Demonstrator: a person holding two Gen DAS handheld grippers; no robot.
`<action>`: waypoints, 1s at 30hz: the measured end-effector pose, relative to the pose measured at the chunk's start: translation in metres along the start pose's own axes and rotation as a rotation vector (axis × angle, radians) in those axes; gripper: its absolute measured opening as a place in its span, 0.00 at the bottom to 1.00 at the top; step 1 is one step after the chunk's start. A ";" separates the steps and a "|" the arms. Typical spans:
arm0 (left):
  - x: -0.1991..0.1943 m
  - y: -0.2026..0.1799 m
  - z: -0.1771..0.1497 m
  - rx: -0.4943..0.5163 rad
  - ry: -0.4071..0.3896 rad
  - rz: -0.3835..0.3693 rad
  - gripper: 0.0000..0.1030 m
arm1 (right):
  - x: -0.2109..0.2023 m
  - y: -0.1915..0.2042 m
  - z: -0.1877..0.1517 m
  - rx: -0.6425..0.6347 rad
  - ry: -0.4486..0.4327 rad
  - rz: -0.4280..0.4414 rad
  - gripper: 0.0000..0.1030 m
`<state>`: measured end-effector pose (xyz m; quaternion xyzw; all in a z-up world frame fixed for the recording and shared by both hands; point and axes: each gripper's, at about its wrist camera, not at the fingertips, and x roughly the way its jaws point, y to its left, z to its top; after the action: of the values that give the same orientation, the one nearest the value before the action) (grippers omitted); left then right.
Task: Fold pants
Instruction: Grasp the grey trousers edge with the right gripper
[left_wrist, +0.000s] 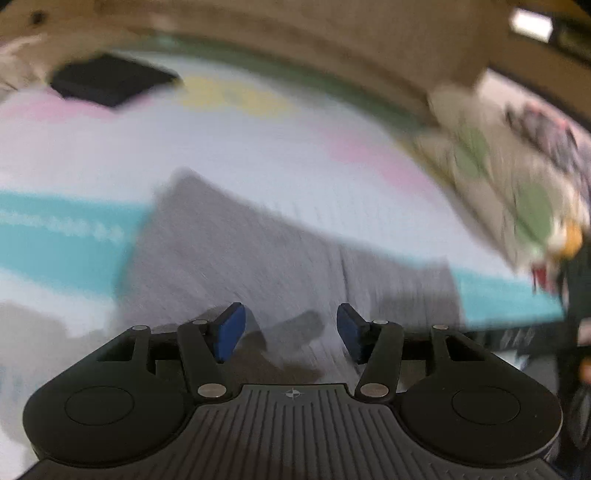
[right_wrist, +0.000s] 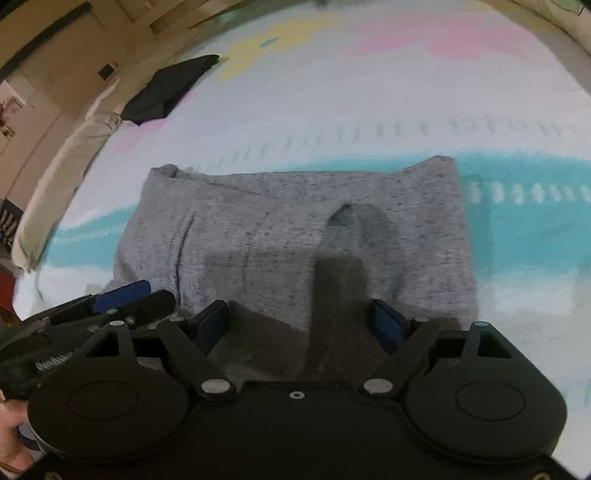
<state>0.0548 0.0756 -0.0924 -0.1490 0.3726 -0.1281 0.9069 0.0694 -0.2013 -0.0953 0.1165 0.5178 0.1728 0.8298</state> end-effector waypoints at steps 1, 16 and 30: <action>-0.007 0.003 0.005 -0.007 -0.054 0.025 0.51 | 0.001 0.001 0.001 -0.001 0.002 0.017 0.77; -0.030 0.009 0.009 0.056 -0.027 0.144 0.52 | -0.068 0.011 0.012 -0.106 -0.110 -0.157 0.21; -0.005 0.008 -0.041 0.124 0.119 0.139 0.60 | -0.035 -0.050 -0.012 0.023 0.013 -0.251 0.80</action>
<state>0.0231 0.0774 -0.1196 -0.0583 0.4267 -0.0965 0.8973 0.0530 -0.2613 -0.0900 0.0594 0.5357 0.0623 0.8400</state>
